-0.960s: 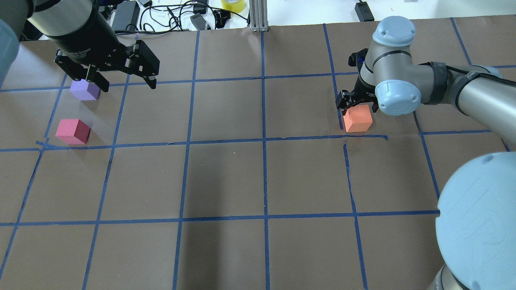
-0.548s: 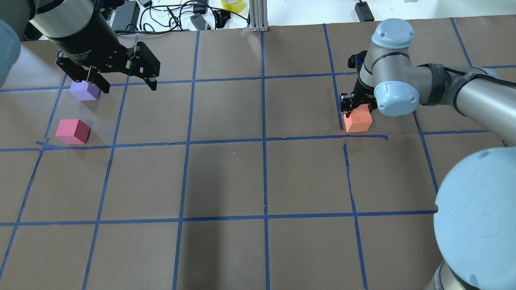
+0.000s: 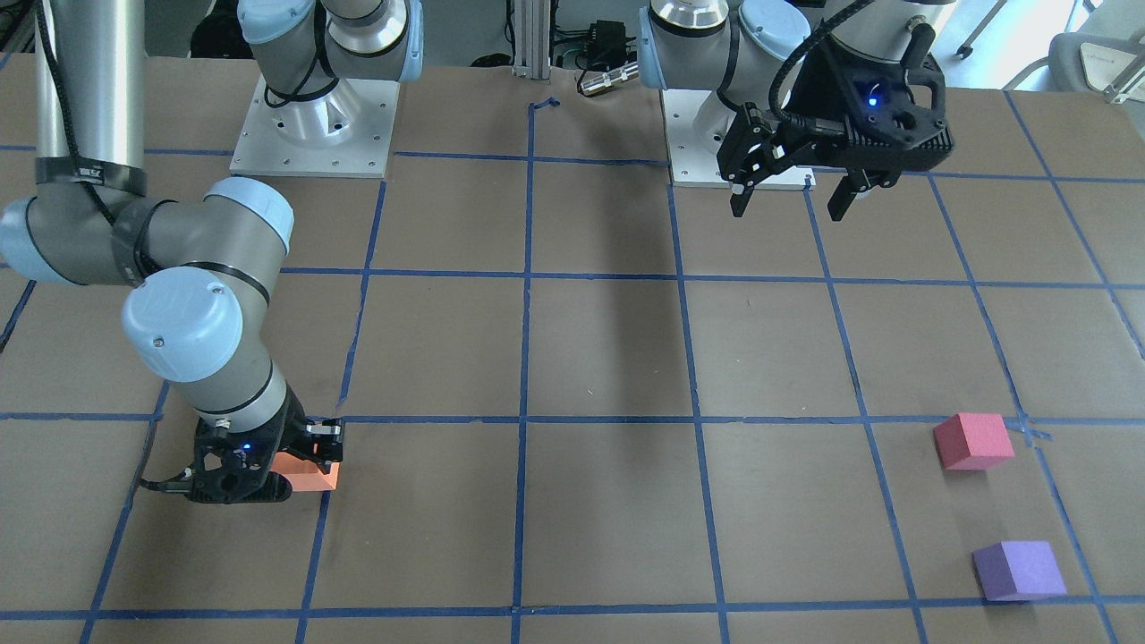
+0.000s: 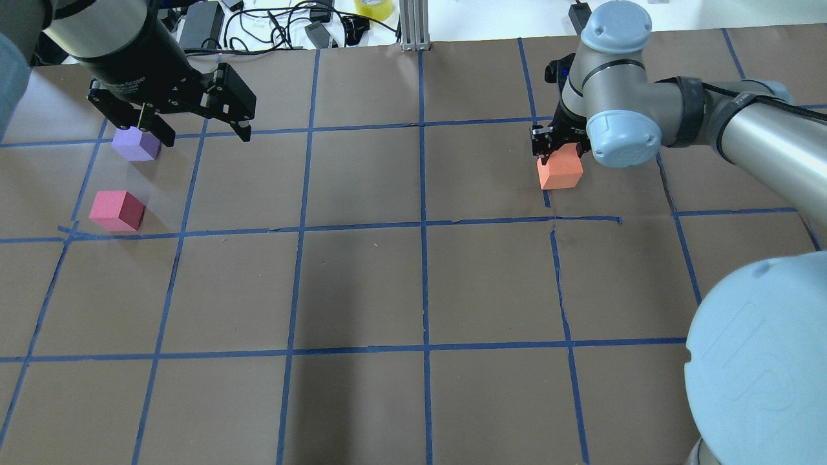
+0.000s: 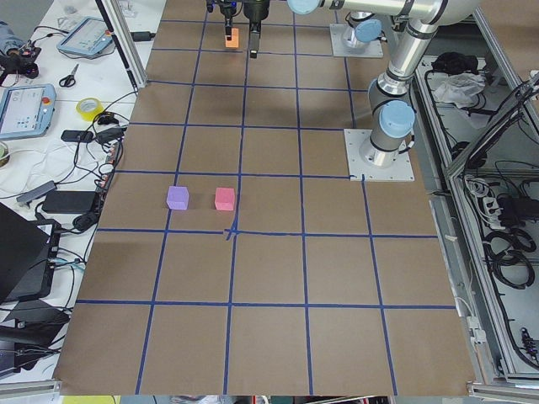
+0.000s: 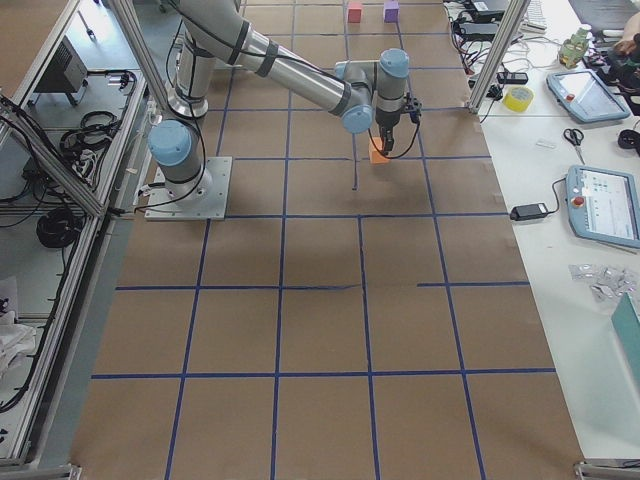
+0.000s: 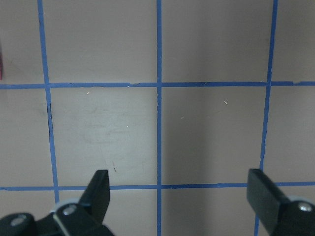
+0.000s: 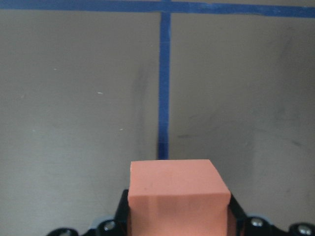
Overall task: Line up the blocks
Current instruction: 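Carry the orange cube with the right gripper toward the table center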
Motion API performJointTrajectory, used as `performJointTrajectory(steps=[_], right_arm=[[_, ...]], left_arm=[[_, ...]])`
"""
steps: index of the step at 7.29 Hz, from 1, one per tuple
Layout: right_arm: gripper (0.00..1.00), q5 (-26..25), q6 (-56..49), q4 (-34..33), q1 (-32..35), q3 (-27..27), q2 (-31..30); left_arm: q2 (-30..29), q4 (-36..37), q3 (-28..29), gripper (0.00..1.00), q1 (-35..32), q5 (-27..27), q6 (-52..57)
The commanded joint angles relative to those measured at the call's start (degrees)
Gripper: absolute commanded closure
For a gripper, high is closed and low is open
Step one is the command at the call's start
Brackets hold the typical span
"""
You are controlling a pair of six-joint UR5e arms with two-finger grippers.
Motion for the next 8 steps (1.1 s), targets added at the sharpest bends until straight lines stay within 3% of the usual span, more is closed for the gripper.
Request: performJointTrajectory(steps=[1,6,8], right_arm=[[1.00,1.2,11.6,0.0,7.0,-2.8,1.0],[0.99,1.9,24.8,3.1,18.2,-19.8,12.5],[0.98,2.6,27.9,5.1,19.2,-24.5,15.5]], left_arm=[[0.4,-0.1,-0.1,0.00,0.0,0.1,0.1],[0.4,-0.5,-0.2,0.00,0.0,0.2,0.2],[1.2,-1.2,-0.2,0.00,0.0,0.2,0.2]])
